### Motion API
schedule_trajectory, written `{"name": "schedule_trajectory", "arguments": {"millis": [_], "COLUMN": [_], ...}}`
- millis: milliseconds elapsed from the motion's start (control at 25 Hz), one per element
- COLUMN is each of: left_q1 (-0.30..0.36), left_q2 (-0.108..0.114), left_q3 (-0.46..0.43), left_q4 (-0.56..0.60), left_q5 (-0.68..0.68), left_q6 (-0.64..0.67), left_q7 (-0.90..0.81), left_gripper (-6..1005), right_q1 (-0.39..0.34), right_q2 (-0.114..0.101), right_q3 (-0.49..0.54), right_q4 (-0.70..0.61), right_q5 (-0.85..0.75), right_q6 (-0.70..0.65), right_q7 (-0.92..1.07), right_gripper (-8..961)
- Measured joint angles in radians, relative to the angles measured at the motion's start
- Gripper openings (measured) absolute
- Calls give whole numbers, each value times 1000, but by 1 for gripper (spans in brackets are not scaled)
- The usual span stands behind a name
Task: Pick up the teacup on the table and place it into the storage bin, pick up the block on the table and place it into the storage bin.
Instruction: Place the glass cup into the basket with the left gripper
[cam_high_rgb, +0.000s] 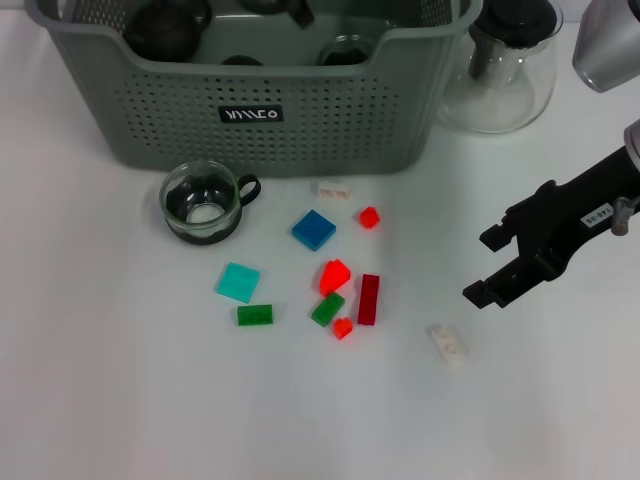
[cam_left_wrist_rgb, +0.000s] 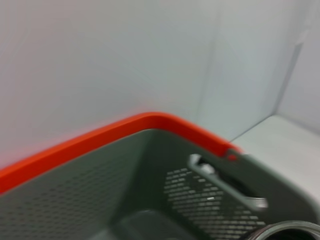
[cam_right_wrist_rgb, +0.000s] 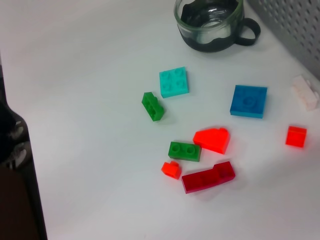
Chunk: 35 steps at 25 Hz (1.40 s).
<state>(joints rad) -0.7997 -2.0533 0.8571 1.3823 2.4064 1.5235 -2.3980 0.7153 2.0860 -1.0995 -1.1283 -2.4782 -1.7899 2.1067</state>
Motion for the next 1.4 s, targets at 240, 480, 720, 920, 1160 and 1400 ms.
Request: {"name": "schedule_trajectory", "arguments": {"millis": [240, 480, 720, 920, 1160, 1400], "left_q1": [-112, -151, -194, -208, -213, -225], "left_q2": [20, 8, -11, -15, -32, -42], "left_q3": [27, 73, 110, 122, 128, 130], "left_q4": [-189, -296, -452, -519, -536, -583], "left_q5": [157, 254, 312, 316, 333, 387], "left_q6": [-172, -322, -472, -529, -573, -623], "left_q7": [-40, -73, -88, -89, -89, -105], "left_gripper": [50, 49, 49, 50, 50, 49], "right_q1": [5, 6, 7, 7, 7, 6], "right_q2": [3, 3, 3, 3, 3, 3], "right_q3": [-3, -5, -11, -11, -13, -14], "right_q4": [4, 5, 0, 0, 2, 3], "right_q5": [-2, -2, -2, -2, -2, -2], "right_q6": [-1, 2, 2, 1, 4, 6], "right_q7": [17, 29, 45, 47, 47, 44], "right_gripper": [897, 896, 896, 896, 897, 897]}}
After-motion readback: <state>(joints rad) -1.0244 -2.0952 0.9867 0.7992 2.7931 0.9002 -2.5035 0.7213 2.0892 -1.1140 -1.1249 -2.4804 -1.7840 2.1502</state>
